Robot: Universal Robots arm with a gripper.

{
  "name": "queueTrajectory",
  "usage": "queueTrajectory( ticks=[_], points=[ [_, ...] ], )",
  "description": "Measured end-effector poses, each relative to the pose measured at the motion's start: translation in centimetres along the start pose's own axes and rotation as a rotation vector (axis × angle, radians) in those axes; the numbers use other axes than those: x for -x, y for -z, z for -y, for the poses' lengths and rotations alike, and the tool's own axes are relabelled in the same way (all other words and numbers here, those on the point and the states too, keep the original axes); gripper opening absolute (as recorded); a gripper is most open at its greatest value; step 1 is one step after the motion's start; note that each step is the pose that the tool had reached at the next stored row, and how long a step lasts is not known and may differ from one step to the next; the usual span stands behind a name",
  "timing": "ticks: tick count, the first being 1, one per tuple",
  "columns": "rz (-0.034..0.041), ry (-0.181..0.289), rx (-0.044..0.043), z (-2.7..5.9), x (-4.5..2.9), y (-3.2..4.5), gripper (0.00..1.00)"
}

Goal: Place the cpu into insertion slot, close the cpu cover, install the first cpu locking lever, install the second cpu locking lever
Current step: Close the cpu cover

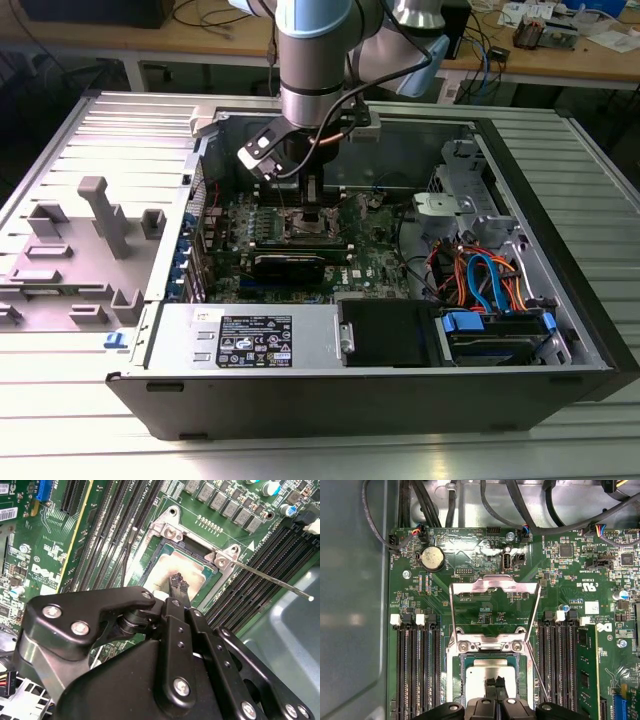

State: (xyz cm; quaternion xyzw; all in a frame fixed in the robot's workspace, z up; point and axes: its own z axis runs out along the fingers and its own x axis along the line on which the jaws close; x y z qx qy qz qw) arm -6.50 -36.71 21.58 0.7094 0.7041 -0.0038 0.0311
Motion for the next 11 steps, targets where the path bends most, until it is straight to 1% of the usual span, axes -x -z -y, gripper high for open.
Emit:
queueTrajectory(
  ticks=[5, 11],
  points=[
    [0.0000, 0.000, 0.0000, -0.26, 0.00, -0.03, 0.11],
    [0.0003, 0.000, 0.0000, -0.27, 0.00, -0.05, 0.11]
  ],
)
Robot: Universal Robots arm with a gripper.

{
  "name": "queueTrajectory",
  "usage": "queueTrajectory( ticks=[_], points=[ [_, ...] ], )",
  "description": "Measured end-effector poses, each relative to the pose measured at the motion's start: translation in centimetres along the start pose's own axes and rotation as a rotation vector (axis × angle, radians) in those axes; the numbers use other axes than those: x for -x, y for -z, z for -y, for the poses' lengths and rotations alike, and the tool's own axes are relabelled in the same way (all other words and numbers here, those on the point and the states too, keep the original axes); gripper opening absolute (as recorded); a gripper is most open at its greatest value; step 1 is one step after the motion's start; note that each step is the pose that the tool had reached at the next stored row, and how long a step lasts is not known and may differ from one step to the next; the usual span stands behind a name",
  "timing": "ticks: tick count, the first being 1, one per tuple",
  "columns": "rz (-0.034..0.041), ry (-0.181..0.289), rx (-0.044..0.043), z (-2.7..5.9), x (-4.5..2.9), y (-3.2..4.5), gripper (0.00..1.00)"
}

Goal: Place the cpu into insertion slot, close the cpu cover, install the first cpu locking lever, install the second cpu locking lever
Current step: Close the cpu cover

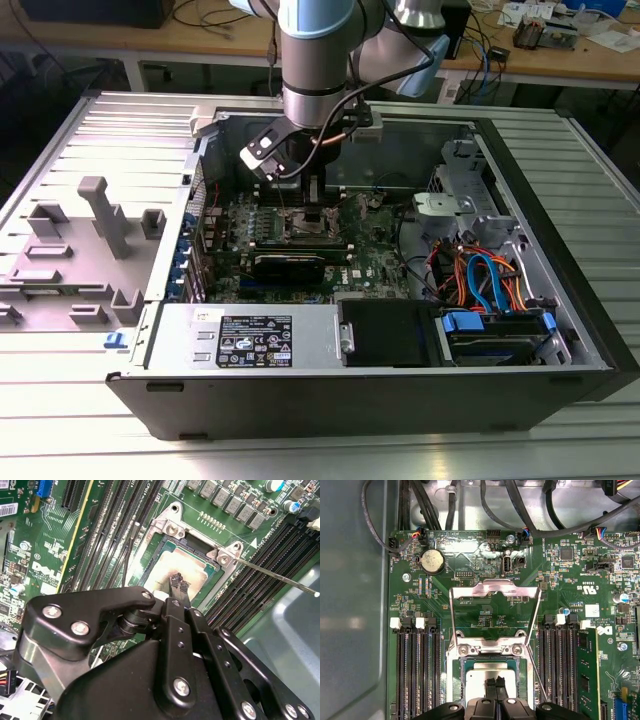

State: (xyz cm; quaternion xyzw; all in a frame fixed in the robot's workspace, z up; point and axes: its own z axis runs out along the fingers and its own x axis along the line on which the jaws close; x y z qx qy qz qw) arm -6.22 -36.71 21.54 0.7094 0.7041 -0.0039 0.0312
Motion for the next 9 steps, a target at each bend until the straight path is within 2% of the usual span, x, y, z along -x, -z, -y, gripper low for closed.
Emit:
queueTrajectory(
  ticks=[7, 9],
  points=[
    [0.0001, 0.000, 0.0000, 0.00, 0.00, 0.00, 0.11],
    [0.0024, 0.000, -0.0001, -0.15, 0.01, 0.17, 0.11]
  ],
)
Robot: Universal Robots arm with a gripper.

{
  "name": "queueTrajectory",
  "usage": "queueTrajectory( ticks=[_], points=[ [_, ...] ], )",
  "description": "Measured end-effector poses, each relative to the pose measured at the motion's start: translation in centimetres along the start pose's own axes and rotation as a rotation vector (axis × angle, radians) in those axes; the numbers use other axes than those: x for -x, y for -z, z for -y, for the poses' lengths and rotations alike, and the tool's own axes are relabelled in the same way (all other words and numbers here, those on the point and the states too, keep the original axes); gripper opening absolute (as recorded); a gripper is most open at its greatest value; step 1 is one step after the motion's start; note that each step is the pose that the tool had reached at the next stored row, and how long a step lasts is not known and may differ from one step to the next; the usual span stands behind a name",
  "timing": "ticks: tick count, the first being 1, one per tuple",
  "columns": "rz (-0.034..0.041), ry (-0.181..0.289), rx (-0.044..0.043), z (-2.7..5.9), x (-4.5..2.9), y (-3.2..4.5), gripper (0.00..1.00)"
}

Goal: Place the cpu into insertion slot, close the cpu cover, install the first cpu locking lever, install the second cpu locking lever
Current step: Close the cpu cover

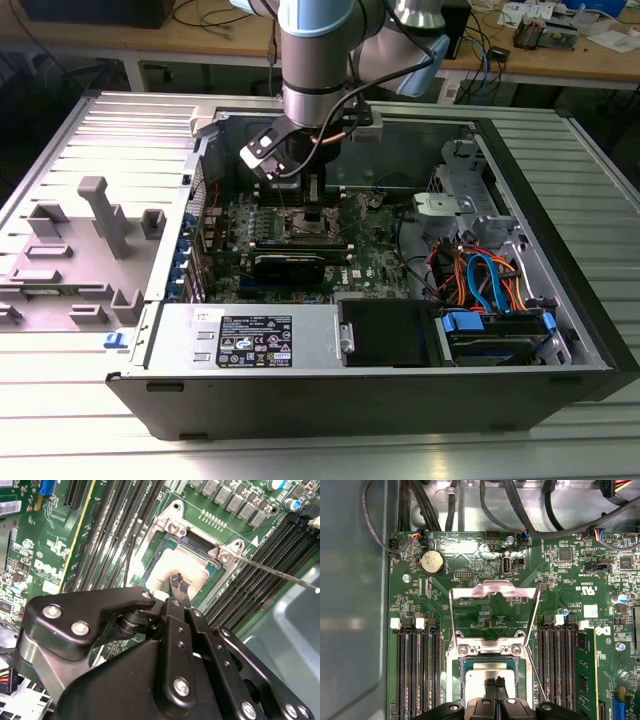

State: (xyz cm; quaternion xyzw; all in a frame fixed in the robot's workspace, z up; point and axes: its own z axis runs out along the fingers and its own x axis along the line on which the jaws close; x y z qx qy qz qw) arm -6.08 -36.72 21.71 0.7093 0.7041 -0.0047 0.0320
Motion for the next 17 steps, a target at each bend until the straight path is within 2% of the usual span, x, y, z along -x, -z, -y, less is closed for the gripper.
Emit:
queueTrajectory(
  ticks=[1, 4, 6, 10, 13, 17],
  points=[
    [-0.0001, 0.000, -0.0001, -0.32, -0.01, -0.02, 0.11],
    [-0.0002, 0.000, -0.0001, -0.34, -0.01, 0.08, 0.11],
    [-0.0001, 0.000, -0.0002, -0.36, 0.02, 0.45, 0.11],
    [-0.0002, 0.000, 0.0000, -0.40, 0.02, 0.49, 0.11],
    [-0.0001, 0.000, -0.0002, -1.06, 0.01, 0.47, 0.11],
    [-0.0001, 0.000, -0.0002, -1.52, 0.01, 0.45, 0.11]
  ],
)
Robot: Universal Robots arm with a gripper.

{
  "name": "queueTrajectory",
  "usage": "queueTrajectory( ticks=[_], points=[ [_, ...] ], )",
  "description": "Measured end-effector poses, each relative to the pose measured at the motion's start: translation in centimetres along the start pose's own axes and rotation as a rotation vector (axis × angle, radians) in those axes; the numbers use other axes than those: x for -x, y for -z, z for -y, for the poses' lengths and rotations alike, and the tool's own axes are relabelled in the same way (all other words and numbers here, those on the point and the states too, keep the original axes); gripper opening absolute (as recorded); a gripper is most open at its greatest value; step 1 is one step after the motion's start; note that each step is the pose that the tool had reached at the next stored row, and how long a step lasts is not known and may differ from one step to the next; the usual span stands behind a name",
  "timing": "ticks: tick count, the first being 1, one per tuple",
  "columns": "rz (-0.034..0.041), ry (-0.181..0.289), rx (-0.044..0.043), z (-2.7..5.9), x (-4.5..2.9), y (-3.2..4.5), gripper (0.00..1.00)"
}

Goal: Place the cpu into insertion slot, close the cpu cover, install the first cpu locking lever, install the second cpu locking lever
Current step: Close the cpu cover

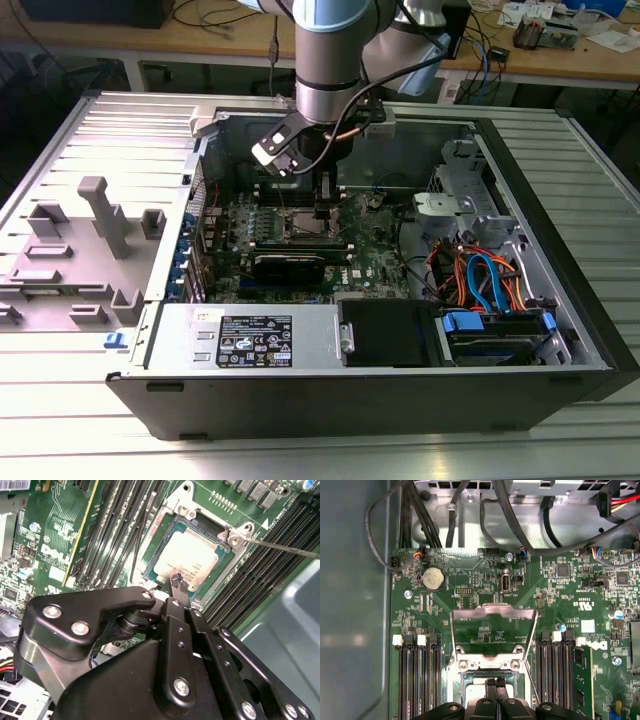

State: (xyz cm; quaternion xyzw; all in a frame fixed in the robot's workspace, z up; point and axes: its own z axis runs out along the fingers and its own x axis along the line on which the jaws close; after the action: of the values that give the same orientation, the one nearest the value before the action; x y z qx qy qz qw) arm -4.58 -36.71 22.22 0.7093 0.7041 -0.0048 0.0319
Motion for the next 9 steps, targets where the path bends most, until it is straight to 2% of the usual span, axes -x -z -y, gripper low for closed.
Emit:
queueTrajectory(
  ticks=[9],
  points=[
    [0.0001, 0.000, -0.0001, -0.22, 0.00, 0.00, 0.11]
  ],
)
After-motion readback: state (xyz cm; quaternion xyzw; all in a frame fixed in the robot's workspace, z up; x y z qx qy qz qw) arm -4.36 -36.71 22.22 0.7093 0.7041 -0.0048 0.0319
